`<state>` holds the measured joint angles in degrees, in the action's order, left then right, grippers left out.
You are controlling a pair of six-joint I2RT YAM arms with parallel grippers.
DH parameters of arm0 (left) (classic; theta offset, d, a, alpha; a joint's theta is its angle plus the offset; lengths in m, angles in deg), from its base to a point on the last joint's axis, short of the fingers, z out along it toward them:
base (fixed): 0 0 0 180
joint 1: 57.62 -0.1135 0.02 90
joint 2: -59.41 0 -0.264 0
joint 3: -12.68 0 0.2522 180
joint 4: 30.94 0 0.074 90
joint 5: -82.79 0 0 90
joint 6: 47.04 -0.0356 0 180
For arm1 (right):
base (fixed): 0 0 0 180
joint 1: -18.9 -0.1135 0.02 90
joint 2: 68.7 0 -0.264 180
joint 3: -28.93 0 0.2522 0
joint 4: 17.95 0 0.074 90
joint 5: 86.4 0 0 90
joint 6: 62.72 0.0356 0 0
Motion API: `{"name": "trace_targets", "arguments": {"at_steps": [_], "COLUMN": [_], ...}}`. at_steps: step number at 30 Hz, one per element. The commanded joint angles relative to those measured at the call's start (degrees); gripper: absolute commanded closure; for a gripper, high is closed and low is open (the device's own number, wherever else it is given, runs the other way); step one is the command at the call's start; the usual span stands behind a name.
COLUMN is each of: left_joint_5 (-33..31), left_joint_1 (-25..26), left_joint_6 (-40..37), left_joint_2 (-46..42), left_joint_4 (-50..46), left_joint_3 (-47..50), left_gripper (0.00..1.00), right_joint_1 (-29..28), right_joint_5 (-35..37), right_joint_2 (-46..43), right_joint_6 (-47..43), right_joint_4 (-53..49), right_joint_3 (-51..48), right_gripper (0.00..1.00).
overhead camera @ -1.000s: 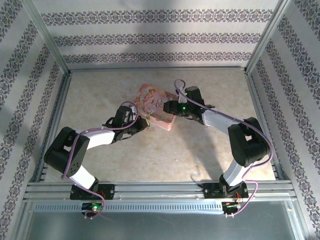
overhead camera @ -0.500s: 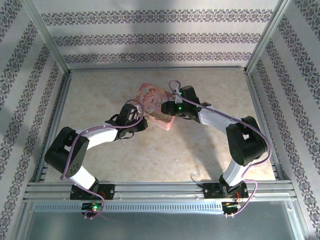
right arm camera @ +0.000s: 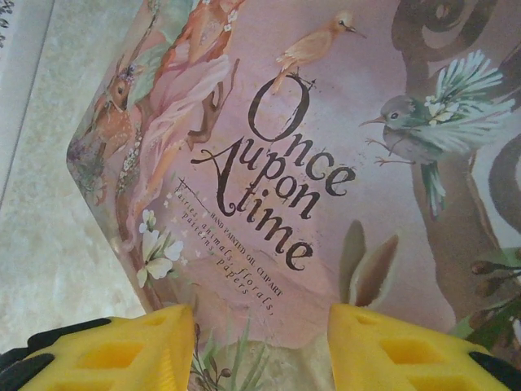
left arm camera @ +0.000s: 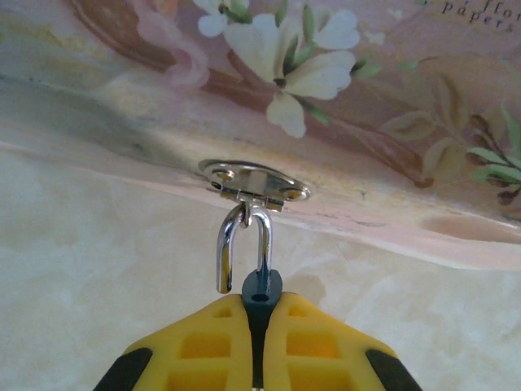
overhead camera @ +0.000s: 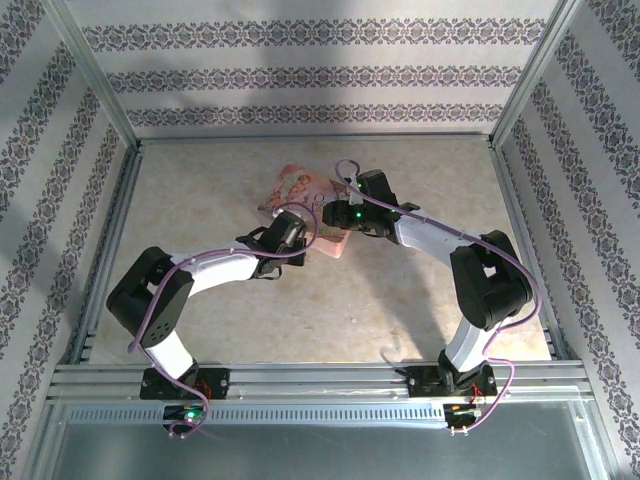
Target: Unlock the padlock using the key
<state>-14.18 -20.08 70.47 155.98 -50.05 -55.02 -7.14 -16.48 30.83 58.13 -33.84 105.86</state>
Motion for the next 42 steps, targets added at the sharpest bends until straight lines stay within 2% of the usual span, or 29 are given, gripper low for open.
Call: {"name": "trace_targets", "arguments": {"at_steps": [1, 9, 11, 19, 28, 34, 42], "left_joint_5": [-8.5, -13.3, -13.6, -11.1, -6.7, -6.6, -5.1], "left_joint_1": [2.2, 5.5, 5.9, 6.4, 6.4, 6.3, 3.9], "left_joint_6": [-3.4, -6.8, -7.3, -9.2, -10.1, -9.9, -12.7], "left_joint_2": [3.2, 7.7, 8.6, 9.2, 8.1, 3.8, -9.3], "left_joint_4": [-7.4, -8.3, -8.4, -5.3, 0.0, 1.3, 1.0], "left_joint_3": [-1.5, -5.2, -5.9, -5.6, -2.9, -0.5, 1.4], "left_gripper": [1.00, 1.00, 0.95, 0.81, 0.75, 0.70, 0.59], "right_joint_1": [-0.1, -0.1, -0.1, -0.1, 0.4, 0.9, 1.9], "right_joint_5": [3.1, 4.1, 4.4, 4.8, 4.5, 3.8, 2.4], "right_joint_2": [2.1, 2.5, 2.5, 2.5, 2.4, 1.8, -2.0], "right_joint_6": [-1.1, -1.5, -1.8, -2.1, -2.2, -3.2, -5.3], "right_joint_4": [-3.8, -4.2, -4.3, -4.7, -4.8, -5.0, -7.1], "right_joint_3": [-0.1, -0.1, -0.1, -0.1, -0.1, 0.3, 3.6], "right_gripper": [0.52, 0.52, 0.52, 0.52, 0.52, 0.51, 0.49]}}
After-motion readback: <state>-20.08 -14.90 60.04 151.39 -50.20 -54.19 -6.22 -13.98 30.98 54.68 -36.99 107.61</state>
